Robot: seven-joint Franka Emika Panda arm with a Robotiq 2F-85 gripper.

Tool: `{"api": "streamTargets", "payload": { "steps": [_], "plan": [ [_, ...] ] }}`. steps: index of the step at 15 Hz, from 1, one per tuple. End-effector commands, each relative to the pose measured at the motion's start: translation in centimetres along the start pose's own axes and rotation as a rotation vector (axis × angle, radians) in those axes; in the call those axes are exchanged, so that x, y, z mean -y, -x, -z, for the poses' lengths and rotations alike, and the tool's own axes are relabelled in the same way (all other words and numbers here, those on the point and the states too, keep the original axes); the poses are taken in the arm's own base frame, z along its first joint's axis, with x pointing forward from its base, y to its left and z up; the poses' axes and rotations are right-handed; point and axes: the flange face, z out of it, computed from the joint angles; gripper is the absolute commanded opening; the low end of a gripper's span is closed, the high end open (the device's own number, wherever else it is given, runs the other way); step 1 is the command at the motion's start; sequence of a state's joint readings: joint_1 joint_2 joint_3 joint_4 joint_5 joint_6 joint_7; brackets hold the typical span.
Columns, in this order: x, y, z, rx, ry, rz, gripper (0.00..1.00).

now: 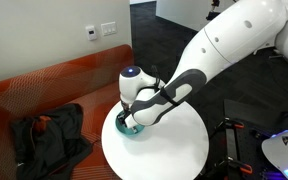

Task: Put the marker inside the blue bowl

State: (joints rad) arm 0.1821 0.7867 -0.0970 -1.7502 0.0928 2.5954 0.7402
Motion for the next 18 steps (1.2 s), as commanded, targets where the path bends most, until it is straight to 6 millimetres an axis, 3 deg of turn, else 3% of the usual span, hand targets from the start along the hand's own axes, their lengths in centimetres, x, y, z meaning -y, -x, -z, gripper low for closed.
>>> {"api": "streamTargets", "payload": {
  "steps": [1,6,11,12,18],
  "plan": [
    [0.5,1.4,3.4,-0.036,-0.031,-0.037,1.0],
    [1.0,3.1,7.9,-0.111,-0.096,-0.061,1.0],
    [0.6,5.2,10.7,-0.152,-0.144,-0.029,1.0],
    [1.6,3.7,9.2,-0.129,-0.13,-0.026,1.0],
    [1.3,3.8,8.9,-0.127,-0.127,-0.027,1.0]
  ]
}}
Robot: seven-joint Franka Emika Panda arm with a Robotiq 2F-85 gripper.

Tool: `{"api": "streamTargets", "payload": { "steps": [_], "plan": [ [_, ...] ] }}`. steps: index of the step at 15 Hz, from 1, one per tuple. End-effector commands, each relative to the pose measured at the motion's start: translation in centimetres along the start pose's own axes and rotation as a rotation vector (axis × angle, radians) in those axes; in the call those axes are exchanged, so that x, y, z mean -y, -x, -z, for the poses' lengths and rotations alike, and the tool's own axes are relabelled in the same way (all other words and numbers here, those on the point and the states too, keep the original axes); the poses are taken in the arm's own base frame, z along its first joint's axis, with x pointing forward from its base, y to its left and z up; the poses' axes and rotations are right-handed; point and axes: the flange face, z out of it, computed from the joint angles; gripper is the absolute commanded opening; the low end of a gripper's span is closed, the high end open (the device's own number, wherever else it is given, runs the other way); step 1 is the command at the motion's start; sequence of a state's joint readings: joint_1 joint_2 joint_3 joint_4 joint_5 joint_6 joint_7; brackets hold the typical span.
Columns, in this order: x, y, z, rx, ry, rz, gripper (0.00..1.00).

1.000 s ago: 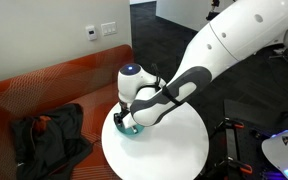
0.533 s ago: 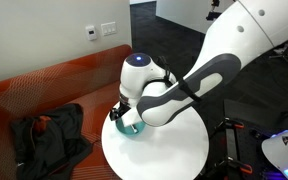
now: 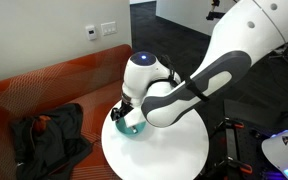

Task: Put the marker inside the blue bowl

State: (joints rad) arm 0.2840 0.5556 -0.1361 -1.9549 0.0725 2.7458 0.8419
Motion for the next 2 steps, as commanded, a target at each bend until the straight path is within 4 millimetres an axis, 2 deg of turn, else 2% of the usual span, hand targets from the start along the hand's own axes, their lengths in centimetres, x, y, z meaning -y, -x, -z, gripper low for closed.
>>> {"api": "streamTargets", "payload": {
  "steps": [1,2],
  "plan": [
    [-0.05,-0.08,0.0,0.001,0.0,0.001,1.0],
    [-0.04,-0.08,0.01,0.001,0.0,0.001,1.0]
  ]
}}
